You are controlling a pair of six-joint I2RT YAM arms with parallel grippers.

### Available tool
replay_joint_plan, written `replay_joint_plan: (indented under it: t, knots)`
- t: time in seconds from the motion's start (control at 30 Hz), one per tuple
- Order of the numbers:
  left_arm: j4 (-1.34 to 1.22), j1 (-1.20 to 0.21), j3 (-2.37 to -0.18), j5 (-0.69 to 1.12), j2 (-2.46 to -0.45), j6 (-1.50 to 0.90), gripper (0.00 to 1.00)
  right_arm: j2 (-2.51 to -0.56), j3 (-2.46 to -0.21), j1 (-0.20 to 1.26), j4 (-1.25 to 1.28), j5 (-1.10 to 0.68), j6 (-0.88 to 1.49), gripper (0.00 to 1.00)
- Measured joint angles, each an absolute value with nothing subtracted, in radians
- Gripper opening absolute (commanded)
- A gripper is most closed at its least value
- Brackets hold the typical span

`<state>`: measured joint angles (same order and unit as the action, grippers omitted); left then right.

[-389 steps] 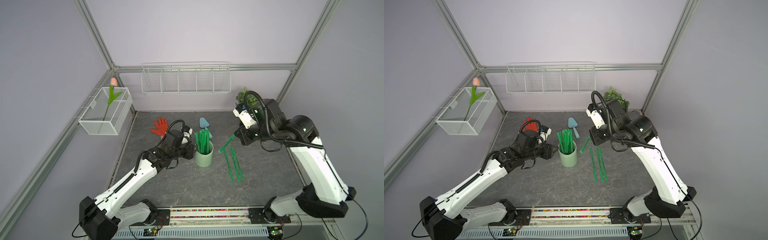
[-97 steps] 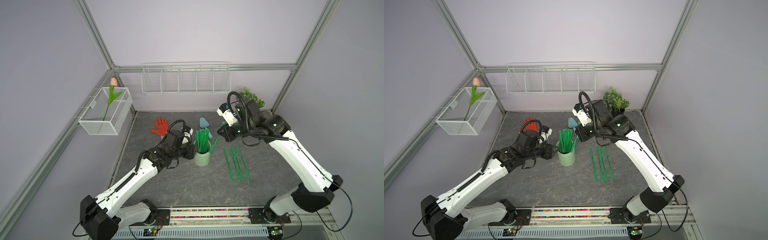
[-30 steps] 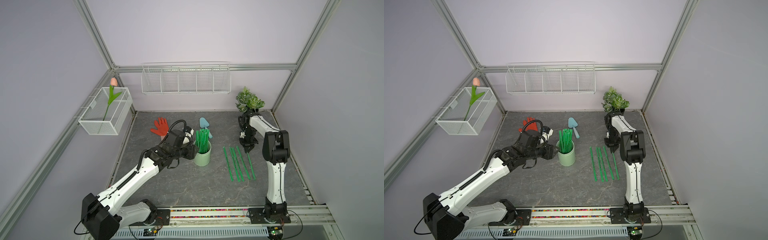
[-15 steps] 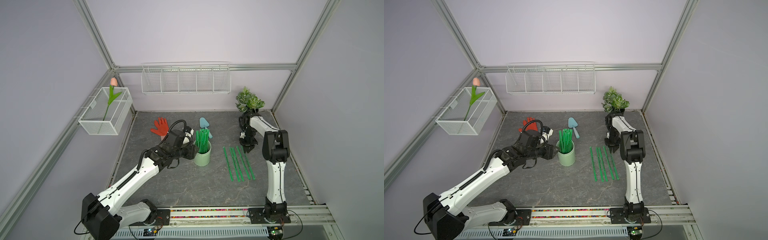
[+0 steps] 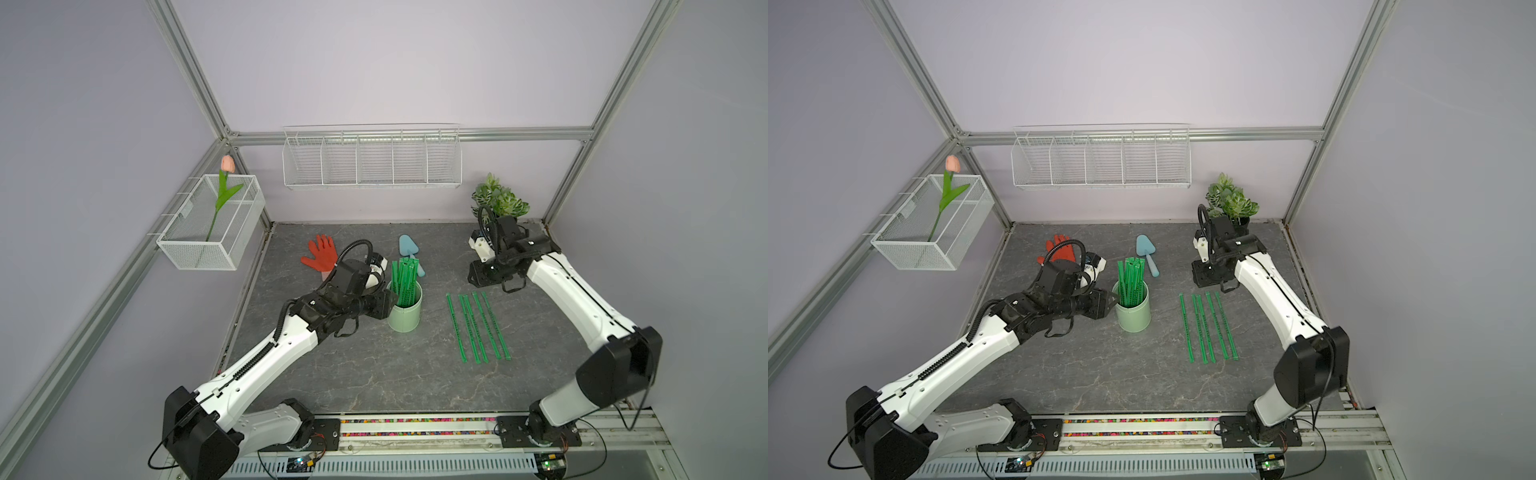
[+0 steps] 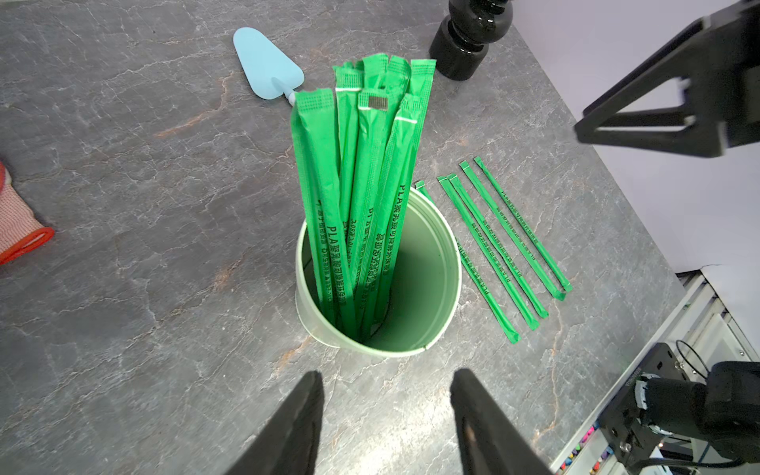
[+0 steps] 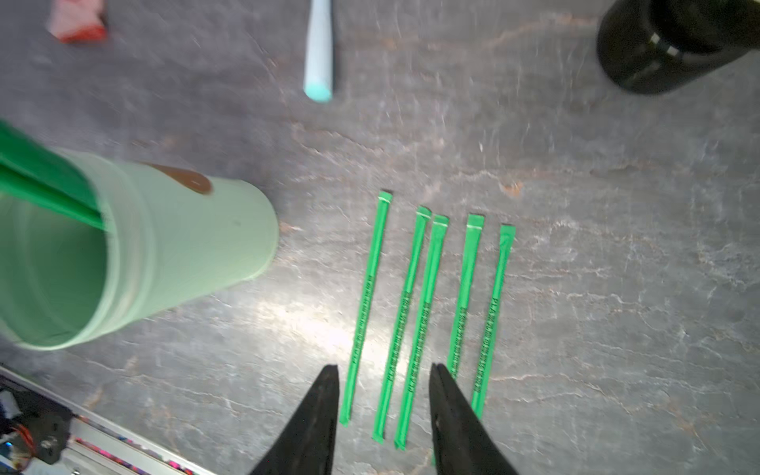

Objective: Take the straws out of the storage container
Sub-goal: Pick up the straw from the container.

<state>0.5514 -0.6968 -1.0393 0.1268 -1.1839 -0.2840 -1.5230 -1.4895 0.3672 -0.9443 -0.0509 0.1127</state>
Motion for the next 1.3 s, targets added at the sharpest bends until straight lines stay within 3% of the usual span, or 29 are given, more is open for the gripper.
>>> replay_joint_plan:
  t: [0.27,0.57,0.77,1.3]
  knots:
    - [0.551,-0.697,-1.039,0.121,-1.174,-0.284,0.54,-1.468,-1.448,0.532,-0.78,-0.045,0.166,0.41]
    - [0.551,-0.697,-1.04,0.12,-1.174,-0.284,0.54,-1.645,-1.519,0.638,-0.706,-0.03,0.204,0.36]
    - [0.551,-0.697,-1.039,0.12,-1.174,-0.284,0.54,-1.735,-1.577,0.659,-0.699,-0.025,0.214,0.31]
    - [0.551,-0.697,-1.039,0.12,-1.174,-0.284,0.54,-1.794,-1.658,0.662,-0.699,-0.049,0.218,0.29]
